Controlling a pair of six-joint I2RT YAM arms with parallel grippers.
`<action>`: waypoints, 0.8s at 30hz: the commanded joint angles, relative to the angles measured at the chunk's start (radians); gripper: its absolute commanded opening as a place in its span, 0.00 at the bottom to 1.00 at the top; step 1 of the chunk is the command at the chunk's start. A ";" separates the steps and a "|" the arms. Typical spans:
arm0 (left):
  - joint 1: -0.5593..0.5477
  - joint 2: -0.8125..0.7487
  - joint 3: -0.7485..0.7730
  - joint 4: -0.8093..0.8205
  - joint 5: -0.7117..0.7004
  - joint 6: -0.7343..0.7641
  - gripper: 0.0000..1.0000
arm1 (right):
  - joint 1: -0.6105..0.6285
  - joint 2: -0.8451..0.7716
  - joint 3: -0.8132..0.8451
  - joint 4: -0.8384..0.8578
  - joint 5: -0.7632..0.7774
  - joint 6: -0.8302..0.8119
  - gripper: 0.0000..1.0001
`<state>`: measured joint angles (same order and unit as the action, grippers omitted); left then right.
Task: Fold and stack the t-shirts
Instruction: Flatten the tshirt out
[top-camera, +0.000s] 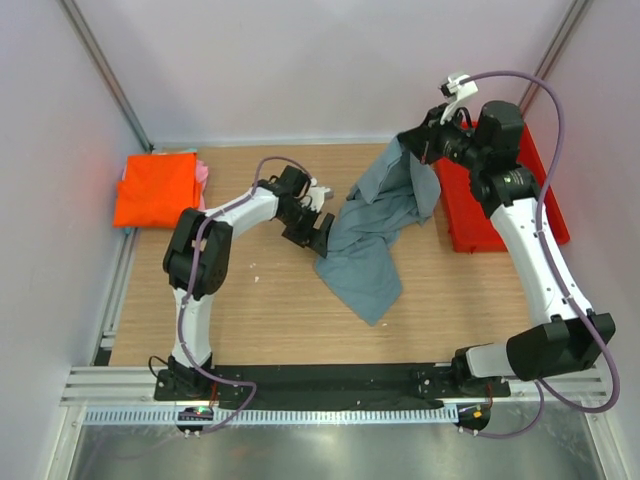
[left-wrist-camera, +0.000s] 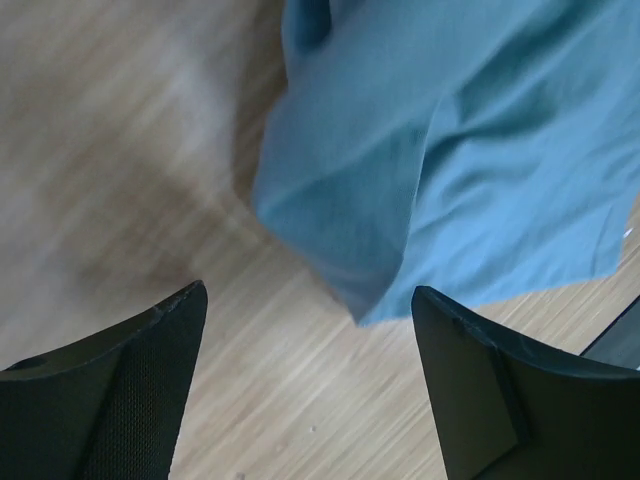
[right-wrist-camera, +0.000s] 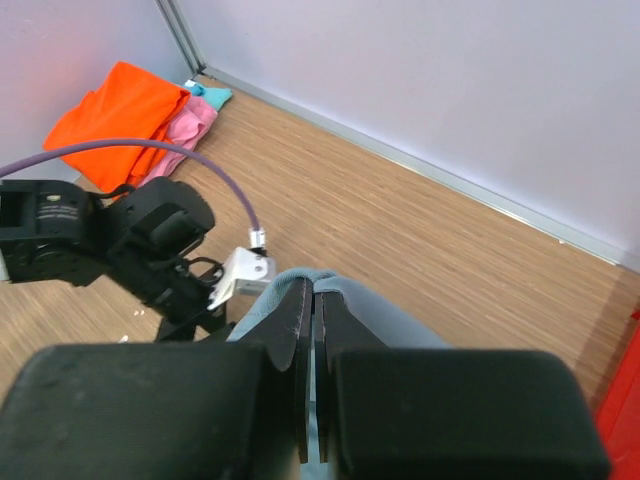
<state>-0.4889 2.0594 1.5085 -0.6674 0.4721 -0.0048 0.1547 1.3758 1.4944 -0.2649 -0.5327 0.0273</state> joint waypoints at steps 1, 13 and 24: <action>-0.008 0.067 0.091 0.015 0.046 -0.034 0.83 | -0.001 -0.073 0.035 0.021 0.008 0.011 0.02; -0.019 0.115 0.104 -0.104 -0.010 -0.003 0.00 | -0.006 -0.093 0.036 0.027 0.065 0.022 0.01; 0.047 -0.568 0.221 -0.262 -0.349 0.129 0.00 | -0.006 -0.043 0.153 0.056 0.053 0.088 0.01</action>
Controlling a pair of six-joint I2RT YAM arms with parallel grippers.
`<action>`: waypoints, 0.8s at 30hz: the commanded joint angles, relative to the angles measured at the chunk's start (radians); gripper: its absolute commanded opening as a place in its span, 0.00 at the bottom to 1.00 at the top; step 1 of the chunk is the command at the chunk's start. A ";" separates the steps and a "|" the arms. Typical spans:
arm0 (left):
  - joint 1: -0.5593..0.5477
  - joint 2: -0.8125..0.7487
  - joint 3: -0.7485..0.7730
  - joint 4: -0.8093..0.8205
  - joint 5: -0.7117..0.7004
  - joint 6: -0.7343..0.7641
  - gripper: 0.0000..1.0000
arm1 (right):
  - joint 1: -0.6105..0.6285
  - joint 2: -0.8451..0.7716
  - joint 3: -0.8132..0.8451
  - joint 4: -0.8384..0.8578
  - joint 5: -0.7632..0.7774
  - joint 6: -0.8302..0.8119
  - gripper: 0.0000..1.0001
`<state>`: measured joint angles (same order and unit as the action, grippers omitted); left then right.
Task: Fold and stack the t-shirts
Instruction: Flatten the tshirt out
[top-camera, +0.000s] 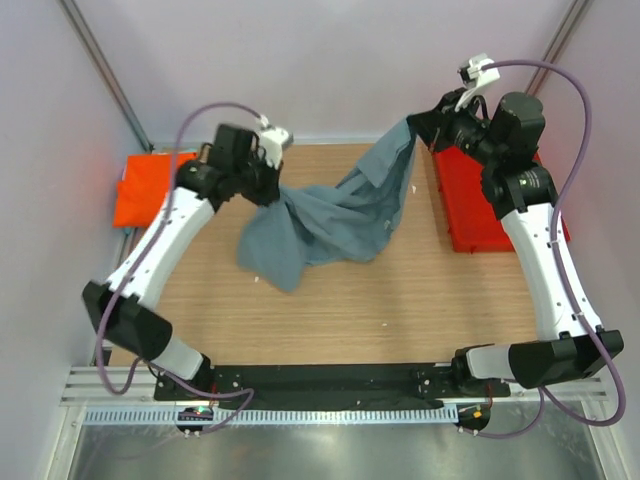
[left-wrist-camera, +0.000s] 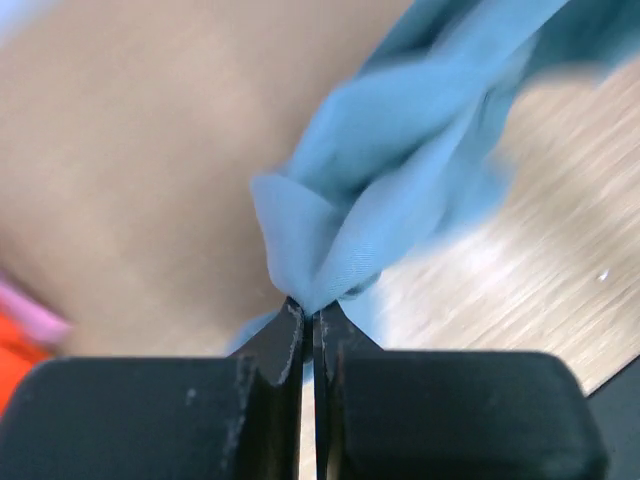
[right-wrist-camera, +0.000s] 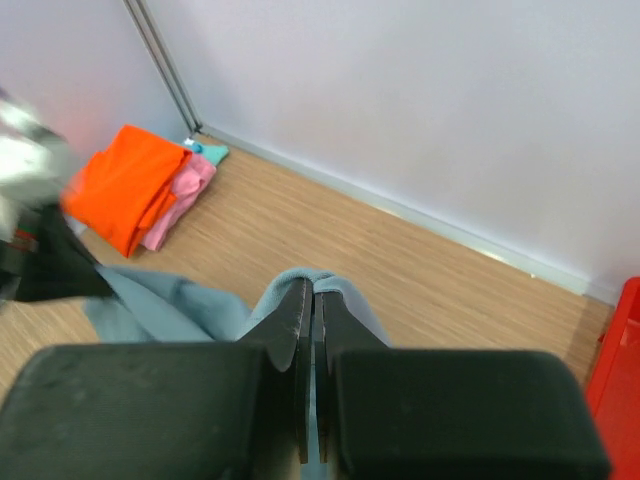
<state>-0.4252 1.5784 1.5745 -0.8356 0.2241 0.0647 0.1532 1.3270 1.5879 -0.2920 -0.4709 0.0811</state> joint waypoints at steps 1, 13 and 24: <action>-0.023 -0.090 0.224 -0.158 -0.082 0.061 0.00 | -0.006 0.011 0.058 0.088 -0.009 0.042 0.01; -0.215 -0.221 -0.088 -0.269 0.054 0.003 0.74 | -0.004 -0.046 -0.114 0.051 0.029 0.013 0.01; -0.198 -0.039 0.048 0.025 -0.356 0.141 0.92 | -0.004 -0.077 -0.184 -0.021 0.092 -0.047 0.01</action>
<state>-0.6380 1.4181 1.5864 -0.9993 0.0170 0.1211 0.1532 1.2957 1.4120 -0.3363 -0.4271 0.0570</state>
